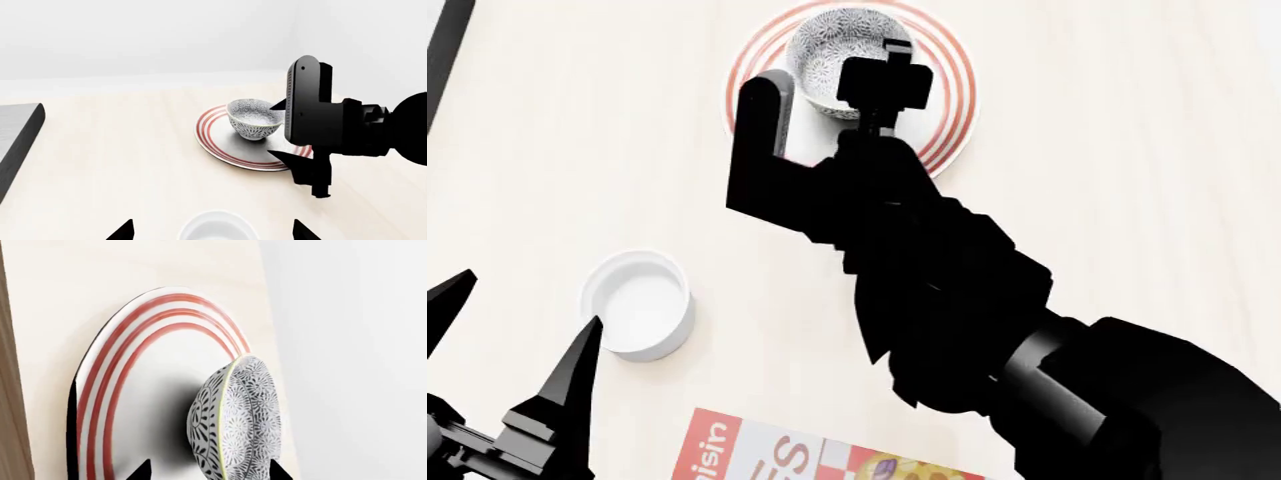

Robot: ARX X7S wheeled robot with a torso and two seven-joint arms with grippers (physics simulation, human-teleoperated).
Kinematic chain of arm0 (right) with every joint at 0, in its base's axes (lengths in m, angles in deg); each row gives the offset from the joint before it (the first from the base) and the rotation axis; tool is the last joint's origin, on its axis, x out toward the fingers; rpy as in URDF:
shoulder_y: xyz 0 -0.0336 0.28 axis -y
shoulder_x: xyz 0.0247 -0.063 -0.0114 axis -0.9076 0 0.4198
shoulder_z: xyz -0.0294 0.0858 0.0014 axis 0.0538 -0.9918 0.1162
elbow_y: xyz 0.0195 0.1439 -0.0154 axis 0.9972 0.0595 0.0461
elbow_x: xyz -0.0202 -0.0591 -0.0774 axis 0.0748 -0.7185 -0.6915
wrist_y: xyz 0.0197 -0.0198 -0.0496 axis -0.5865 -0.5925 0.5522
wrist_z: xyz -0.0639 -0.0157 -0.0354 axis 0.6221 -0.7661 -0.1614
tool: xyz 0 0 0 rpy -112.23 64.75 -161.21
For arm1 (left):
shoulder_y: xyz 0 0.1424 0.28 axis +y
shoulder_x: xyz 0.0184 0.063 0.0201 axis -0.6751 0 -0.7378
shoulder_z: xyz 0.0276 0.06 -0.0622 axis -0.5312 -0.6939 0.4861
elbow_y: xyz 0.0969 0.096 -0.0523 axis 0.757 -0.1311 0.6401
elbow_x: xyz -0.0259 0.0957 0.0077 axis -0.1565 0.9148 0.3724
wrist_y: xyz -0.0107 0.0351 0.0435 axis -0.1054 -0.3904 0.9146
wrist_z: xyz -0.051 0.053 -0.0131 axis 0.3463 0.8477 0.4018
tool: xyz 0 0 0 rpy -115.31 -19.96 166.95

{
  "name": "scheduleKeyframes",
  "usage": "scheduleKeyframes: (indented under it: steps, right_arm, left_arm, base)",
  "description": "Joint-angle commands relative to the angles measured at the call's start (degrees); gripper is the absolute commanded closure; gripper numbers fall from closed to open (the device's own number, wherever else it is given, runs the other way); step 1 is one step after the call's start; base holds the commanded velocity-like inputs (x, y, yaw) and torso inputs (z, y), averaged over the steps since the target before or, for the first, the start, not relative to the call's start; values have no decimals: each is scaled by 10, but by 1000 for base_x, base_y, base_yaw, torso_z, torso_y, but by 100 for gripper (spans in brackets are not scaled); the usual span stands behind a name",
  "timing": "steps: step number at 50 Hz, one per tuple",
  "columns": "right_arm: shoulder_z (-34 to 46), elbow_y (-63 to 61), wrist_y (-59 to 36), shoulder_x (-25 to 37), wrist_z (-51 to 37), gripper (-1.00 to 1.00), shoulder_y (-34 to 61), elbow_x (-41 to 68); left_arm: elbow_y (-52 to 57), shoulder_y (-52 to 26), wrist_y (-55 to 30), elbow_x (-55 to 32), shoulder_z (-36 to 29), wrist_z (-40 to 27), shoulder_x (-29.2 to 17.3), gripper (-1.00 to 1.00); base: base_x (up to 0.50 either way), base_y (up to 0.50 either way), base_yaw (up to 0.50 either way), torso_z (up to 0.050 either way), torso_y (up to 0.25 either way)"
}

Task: Pick the akita bowl on the cookies box and place it on the plate.

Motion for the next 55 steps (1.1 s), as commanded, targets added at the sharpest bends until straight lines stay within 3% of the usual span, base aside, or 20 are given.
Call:
scheduleKeyframes:
  steps: [1, 17, 37, 48, 55]
  right_arm:
    - [-15, -45, -34, 6, 21, -100, 17, -1]
    - [-31, -197, -101, 72, 15, -100, 57, 18]
    - [-51, -508, -208, 227, -20, -100, 104, 58]
    - [-151, -762, -215, 370, -149, -100, 53, 148]
    - [-233, -901, -167, 474, -307, -100, -9, 211]
  left_arm:
    - [0, -1, 0, 15, 12, 14, 12, -100]
    - [6, -1, -3, 13, 10, 10, 10, -100]
    - [19, 3, -5, 7, 12, 4, 6, -100]
    - [81, 31, 5, 0, 41, -24, -4, -100]
    - [155, 59, 28, 11, 92, -72, -9, -100]
  base:
    - [0, 0, 0, 0, 0]
    - [0, 0, 0, 0, 0]
    - [0, 0, 0, 0, 0]
    - [0, 0, 0, 0, 0]
    - [0, 0, 0, 0, 0]
